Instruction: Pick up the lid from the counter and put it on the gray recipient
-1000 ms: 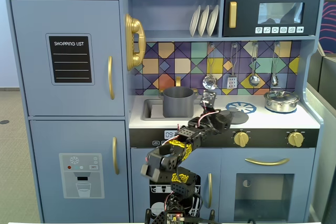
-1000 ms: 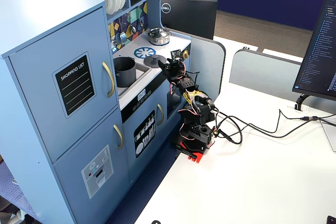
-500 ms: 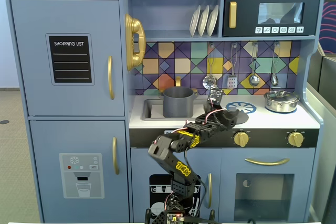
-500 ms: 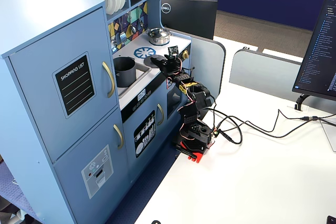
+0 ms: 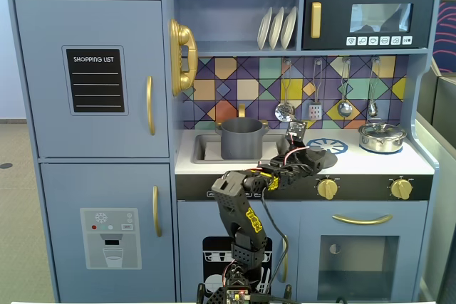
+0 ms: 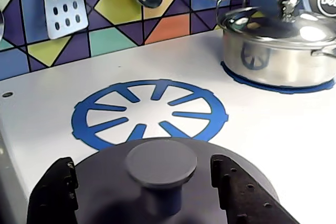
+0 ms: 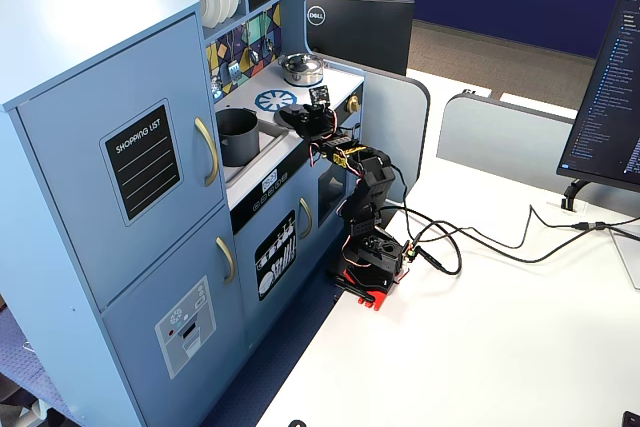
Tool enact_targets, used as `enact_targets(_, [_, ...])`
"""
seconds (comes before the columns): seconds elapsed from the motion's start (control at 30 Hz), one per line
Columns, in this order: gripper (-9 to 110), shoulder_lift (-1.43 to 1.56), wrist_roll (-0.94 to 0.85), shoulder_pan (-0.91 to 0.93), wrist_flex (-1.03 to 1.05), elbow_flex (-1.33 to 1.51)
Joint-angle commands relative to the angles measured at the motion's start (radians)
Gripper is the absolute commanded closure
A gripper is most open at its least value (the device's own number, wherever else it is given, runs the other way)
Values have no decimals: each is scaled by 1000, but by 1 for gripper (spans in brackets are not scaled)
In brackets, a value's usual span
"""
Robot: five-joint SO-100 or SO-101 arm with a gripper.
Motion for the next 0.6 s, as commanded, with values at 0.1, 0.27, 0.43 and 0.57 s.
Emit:
enact_targets(0.1, [78, -40, -15, -9, -46, -114])
enact_targets(0.27, [80, -60, -20, -6, -49, -123])
enact_targets(0.43, [82, -71, -25, -3, -49, -118])
enact_targets(0.57, [83, -81, -29, -3, -44, -112])
